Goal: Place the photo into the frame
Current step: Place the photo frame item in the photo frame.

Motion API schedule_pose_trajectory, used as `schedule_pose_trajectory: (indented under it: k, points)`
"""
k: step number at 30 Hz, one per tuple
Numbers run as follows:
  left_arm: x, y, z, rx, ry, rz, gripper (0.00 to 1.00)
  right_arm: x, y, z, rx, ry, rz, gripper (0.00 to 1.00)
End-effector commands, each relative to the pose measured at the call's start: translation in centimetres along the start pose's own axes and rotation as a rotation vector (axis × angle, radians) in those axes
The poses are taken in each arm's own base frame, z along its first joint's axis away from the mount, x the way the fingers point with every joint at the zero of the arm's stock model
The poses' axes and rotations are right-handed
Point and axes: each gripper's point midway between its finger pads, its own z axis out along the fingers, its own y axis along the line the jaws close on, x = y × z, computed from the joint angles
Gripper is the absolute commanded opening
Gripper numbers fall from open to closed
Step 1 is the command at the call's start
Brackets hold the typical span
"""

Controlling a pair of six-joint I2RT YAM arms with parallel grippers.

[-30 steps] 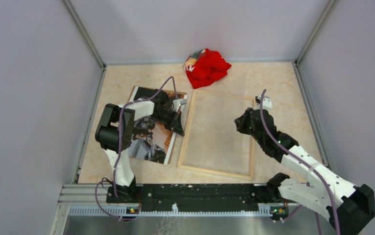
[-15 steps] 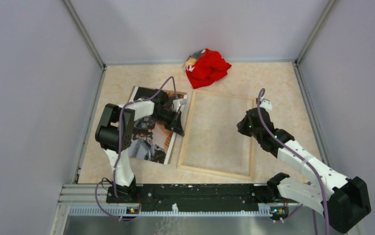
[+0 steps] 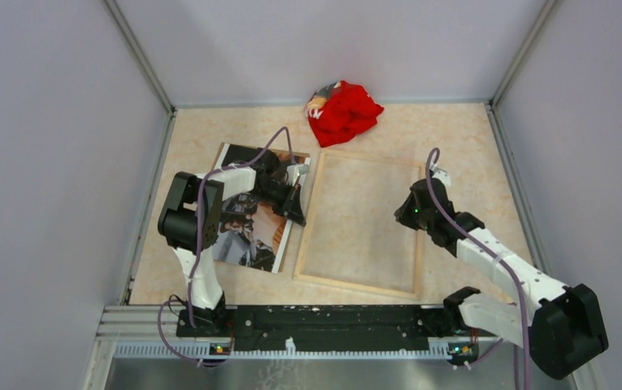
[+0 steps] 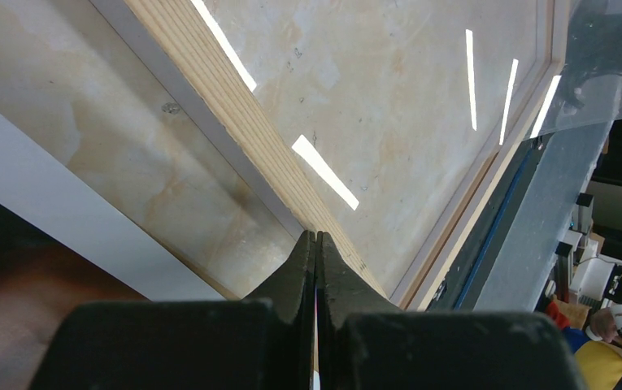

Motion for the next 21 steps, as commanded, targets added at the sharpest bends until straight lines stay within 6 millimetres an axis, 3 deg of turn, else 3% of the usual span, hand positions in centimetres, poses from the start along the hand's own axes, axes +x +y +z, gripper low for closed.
schedule_pose_trajectory:
  k: [1, 16, 21]
  points:
    - [-0.7, -0.8, -0.1, 0.025, -0.014, 0.035, 0.0, 0.7, 0.9, 0.4, -0.077, 0.051, 0.037, 0.0]
    - [-0.3, -0.3, 0.2, 0.019, -0.004, 0.028, 0.0, -0.5, 6.8, -1.6, -0.426, 0.053, 0.159, 0.0]
    - [-0.3, -0.2, 0.3, 0.019, -0.002, 0.028, 0.0, -2.9, 9.8, -3.5, -0.6, 0.001, 0.194, 0.0]
